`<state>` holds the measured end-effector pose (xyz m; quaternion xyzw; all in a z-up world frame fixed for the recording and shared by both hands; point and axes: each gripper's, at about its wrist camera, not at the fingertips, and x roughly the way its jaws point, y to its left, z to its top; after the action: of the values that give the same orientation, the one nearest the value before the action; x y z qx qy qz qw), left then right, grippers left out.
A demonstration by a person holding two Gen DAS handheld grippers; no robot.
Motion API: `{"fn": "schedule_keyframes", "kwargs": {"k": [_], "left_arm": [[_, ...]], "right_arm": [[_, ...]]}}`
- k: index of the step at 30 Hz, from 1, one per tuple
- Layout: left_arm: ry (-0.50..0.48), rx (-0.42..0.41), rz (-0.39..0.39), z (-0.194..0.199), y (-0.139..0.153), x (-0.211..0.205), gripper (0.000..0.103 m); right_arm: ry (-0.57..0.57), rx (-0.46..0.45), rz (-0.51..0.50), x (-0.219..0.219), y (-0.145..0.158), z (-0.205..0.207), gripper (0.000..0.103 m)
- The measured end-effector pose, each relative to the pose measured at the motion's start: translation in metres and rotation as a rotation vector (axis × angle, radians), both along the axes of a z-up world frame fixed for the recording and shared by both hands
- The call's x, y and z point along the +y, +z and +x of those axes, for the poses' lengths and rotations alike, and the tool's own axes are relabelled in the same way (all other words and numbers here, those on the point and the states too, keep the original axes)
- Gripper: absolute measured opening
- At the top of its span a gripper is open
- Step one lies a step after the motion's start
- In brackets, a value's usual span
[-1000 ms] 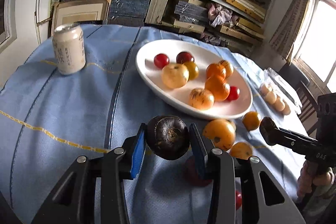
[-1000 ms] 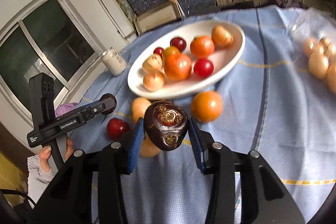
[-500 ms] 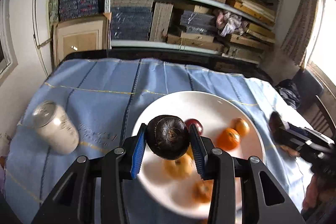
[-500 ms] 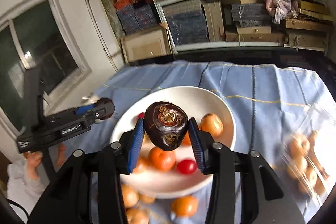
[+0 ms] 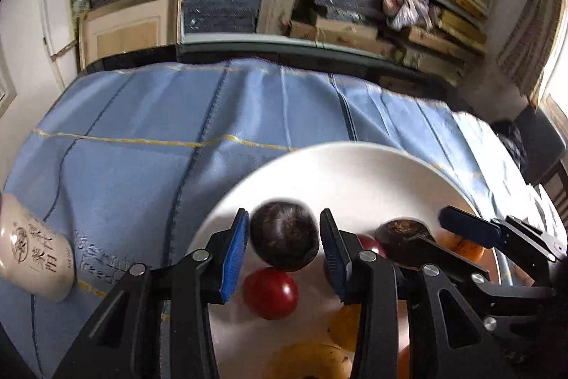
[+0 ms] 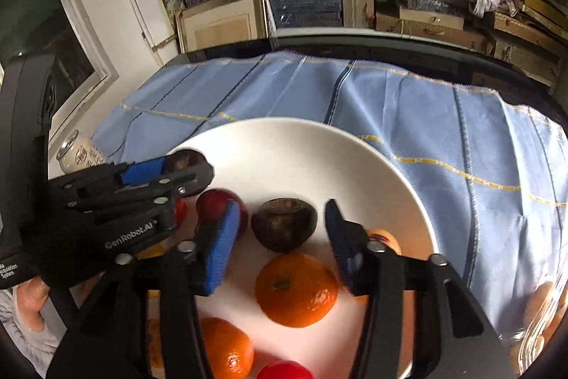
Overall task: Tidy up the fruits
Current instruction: 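Lower the dark fruit onto the plate with the left tool while the right tool releases the mangosteen there, then withdraw both open tools from the plate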
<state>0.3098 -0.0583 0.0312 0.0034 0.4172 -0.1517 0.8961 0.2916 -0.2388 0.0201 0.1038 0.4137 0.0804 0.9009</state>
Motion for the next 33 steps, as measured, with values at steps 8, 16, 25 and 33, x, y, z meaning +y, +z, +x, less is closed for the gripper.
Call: {"fn": "schedule_keyframes", "kwargs": {"k": [8,16,25,33], "left_arm": [[0.036,-0.065,-0.025,-0.040,0.045,0.023,0.067],[0.061,-0.203,-0.019,-0.150,0.085,0.037,0.094],[0.072,-0.260,0.025,-0.247,0.026,0.040,0.098],[-0.005,-0.249,0.097,-0.265,0.005,0.029,0.098]], "right_arm": [[-0.040,-0.156,0.041,-0.017,0.061,-0.060,0.074],[-0.059,-0.369,0.032,-0.019,0.113,-0.188,0.095],[-0.101,-0.479,-0.007,-0.011,0.052,-0.280,0.098],[-0.108,-0.389,-0.019,-0.017,0.028,-0.271,0.098]]}}
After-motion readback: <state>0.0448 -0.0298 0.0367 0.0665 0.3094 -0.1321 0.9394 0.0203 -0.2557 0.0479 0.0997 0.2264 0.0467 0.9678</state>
